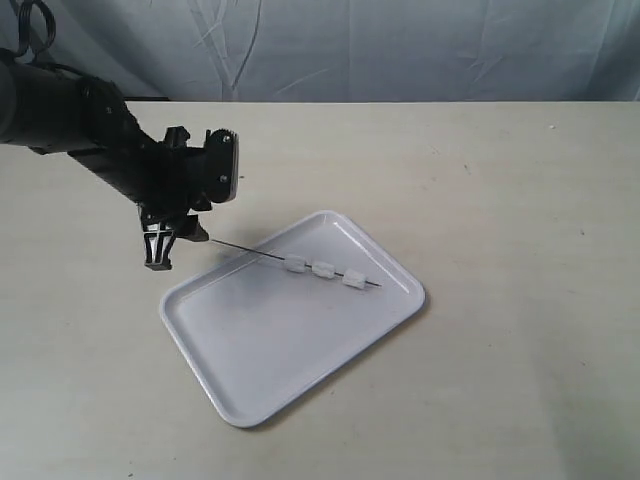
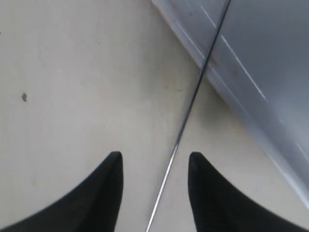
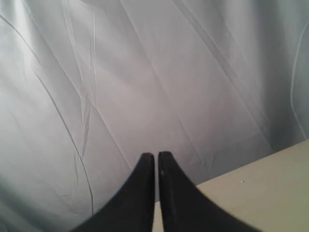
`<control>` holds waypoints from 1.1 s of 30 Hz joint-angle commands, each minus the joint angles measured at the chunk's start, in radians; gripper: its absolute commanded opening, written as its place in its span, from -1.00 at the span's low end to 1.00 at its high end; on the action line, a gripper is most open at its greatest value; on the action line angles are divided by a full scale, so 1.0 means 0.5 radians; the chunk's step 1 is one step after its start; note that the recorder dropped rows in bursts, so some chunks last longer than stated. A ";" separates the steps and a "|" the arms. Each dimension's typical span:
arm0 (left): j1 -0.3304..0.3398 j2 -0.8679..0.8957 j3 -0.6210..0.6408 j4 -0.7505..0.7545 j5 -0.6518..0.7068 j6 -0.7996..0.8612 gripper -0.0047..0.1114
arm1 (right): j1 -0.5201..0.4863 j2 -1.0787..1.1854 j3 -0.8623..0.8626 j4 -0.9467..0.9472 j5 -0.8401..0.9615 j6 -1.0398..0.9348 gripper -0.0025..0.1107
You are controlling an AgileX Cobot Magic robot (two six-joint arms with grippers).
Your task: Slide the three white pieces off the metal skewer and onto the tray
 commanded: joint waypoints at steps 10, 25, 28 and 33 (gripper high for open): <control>-0.012 0.177 -0.313 0.061 0.393 0.164 -0.19 | 0.043 -0.007 0.005 -0.017 0.034 -0.002 -0.22; -0.012 0.385 -0.411 0.081 0.540 0.164 -0.20 | 0.043 -0.007 0.005 -0.017 -0.035 -0.002 -0.22; -0.012 0.415 -0.411 0.085 0.605 0.164 -0.39 | 0.043 -0.007 0.005 -0.017 -0.043 -0.002 -0.22; -0.012 0.416 -0.411 0.140 0.687 0.164 -0.69 | 0.043 -0.007 0.005 -0.017 -0.043 -0.002 -0.22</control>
